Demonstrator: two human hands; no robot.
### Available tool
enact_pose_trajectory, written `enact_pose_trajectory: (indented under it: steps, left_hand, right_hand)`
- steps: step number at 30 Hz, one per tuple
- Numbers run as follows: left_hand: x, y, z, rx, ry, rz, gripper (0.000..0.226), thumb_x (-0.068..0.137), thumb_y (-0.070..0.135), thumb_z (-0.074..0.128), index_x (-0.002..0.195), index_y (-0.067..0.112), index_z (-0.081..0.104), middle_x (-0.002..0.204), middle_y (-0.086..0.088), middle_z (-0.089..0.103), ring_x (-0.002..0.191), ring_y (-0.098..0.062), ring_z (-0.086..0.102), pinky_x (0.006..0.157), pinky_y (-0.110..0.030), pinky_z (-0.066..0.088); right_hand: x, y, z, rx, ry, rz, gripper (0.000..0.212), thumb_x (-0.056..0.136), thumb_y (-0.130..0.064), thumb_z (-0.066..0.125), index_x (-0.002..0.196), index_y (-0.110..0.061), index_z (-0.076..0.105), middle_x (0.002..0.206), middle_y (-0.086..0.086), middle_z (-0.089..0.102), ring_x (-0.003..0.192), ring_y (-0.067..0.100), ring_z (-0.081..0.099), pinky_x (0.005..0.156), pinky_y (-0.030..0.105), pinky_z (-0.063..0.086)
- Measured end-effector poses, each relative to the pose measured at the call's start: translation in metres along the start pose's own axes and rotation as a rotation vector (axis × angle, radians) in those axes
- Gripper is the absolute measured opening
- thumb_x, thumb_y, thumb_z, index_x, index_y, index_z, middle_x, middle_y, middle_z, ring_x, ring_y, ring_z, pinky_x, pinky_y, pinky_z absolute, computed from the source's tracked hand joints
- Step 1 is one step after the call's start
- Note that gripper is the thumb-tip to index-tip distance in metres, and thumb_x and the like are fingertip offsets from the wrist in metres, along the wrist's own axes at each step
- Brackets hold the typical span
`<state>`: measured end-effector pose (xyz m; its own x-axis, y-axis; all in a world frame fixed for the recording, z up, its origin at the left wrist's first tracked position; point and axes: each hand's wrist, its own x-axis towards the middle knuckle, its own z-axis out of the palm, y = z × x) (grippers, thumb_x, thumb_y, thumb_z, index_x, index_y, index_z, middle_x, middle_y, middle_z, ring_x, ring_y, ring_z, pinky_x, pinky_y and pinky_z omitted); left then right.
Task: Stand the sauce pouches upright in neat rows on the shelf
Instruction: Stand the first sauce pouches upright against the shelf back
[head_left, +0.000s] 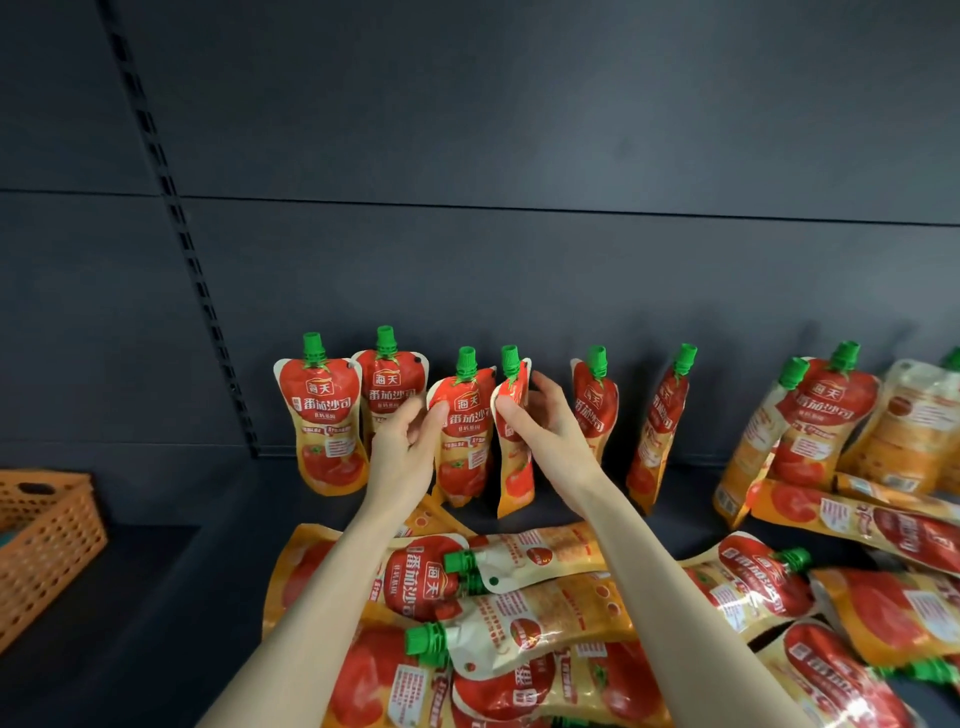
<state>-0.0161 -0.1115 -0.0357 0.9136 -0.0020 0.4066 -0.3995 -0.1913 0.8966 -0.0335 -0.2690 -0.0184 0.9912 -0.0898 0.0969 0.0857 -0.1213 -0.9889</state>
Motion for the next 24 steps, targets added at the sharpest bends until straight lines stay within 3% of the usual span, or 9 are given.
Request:
enact_pose_trajectory:
  steps: [2,4,6,9,13,16,18,20,24]
  left_hand:
    - [0.002,0.000,-0.002,0.025,-0.009,0.011,0.023,0.095,0.023,0.049,0.090,0.003,0.060,0.076,-0.008,0.059,0.075,-0.016,0.060,0.064,-0.031,0.046]
    - [0.004,-0.002,-0.004,0.049,0.005,0.030,0.023,0.095,0.022,0.049,0.089,0.004,0.062,0.074,-0.005,0.061,0.069,-0.013,0.058,0.061,-0.020,0.046]
    - [0.005,-0.003,-0.007,0.043,0.028,0.024,0.022,0.095,0.022,0.049,0.090,0.005,0.063,0.079,-0.007,0.064,0.073,-0.014,0.060,0.064,-0.018,0.047]
    - [0.008,-0.004,-0.012,-0.007,0.064,-0.022,0.022,0.096,0.022,0.046,0.099,0.006,0.061,0.089,0.000,0.065,0.080,0.001,0.062,0.066,-0.012,0.050]
    - [0.013,-0.013,-0.018,-0.025,0.093,-0.112,0.033,0.096,0.032,0.043,0.118,0.011,0.055,0.112,-0.001,0.062,0.105,-0.010,0.058,0.084,-0.024,0.051]
    - [0.011,-0.013,-0.018,-0.057,0.085,-0.152,0.031,0.098,0.033,0.039,0.120,0.016,0.051,0.110,0.009,0.058,0.105,-0.006,0.056,0.078,-0.016,0.047]
    - [0.009,-0.011,-0.016,-0.088,0.066,-0.189,0.030,0.098,0.035,0.038,0.123,0.022,0.047,0.105,0.018,0.055,0.099,0.001,0.054,0.073,-0.012,0.043]
    - [0.008,-0.011,-0.014,-0.148,0.057,-0.234,0.038,0.097,0.040,0.037,0.131,0.025,0.043,0.110,0.016,0.054,0.098,0.002,0.053,0.075,-0.013,0.043]
    - [0.011,-0.015,-0.008,-0.218,0.064,-0.314,0.052,0.095,0.049,0.035,0.142,0.027,0.032,0.131,0.009,0.048,0.117,-0.007,0.048,0.092,-0.026,0.045]
  right_hand:
    - [0.002,0.000,0.003,-0.024,0.022,-0.021,0.069,0.084,-0.042,0.063,0.142,-0.022,0.031,0.134,-0.003,0.051,0.115,0.010,0.053,0.087,0.020,0.048]
    - [0.004,0.000,0.006,-0.055,0.045,-0.029,0.063,0.083,-0.039,0.066,0.136,-0.020,0.038,0.128,-0.002,0.054,0.111,0.011,0.056,0.081,0.017,0.050]
    - [0.006,0.001,0.008,-0.058,0.088,-0.016,0.061,0.080,-0.037,0.070,0.130,-0.016,0.042,0.121,0.000,0.058,0.107,0.012,0.059,0.077,0.016,0.051]
    - [0.010,0.004,0.010,0.002,0.190,0.004,0.061,0.076,-0.035,0.075,0.122,-0.011,0.044,0.112,0.003,0.063,0.100,0.014,0.064,0.075,0.020,0.055]
    - [0.017,0.007,0.018,-0.035,0.308,0.008,0.063,0.074,-0.037,0.076,0.120,-0.011,0.041,0.114,0.005,0.061,0.102,0.017,0.062,0.087,0.032,0.055]
    - [0.018,0.004,0.020,-0.044,0.299,-0.016,0.064,0.079,-0.035,0.072,0.127,-0.014,0.034,0.117,0.002,0.056,0.103,0.015,0.059,0.087,0.028,0.053]
    - [0.018,0.006,0.018,-0.054,0.252,-0.009,0.061,0.084,-0.030,0.067,0.130,-0.014,0.031,0.121,0.002,0.055,0.108,0.016,0.058,0.091,0.033,0.052]
    - [0.018,0.009,0.016,-0.074,0.227,-0.026,0.053,0.089,-0.024,0.062,0.130,-0.012,0.030,0.124,0.005,0.055,0.113,0.018,0.058,0.094,0.037,0.052]
    - [0.022,0.009,0.013,-0.110,0.221,-0.056,0.042,0.094,-0.018,0.054,0.128,-0.011,0.031,0.117,0.002,0.056,0.113,0.017,0.058,0.084,0.027,0.053]
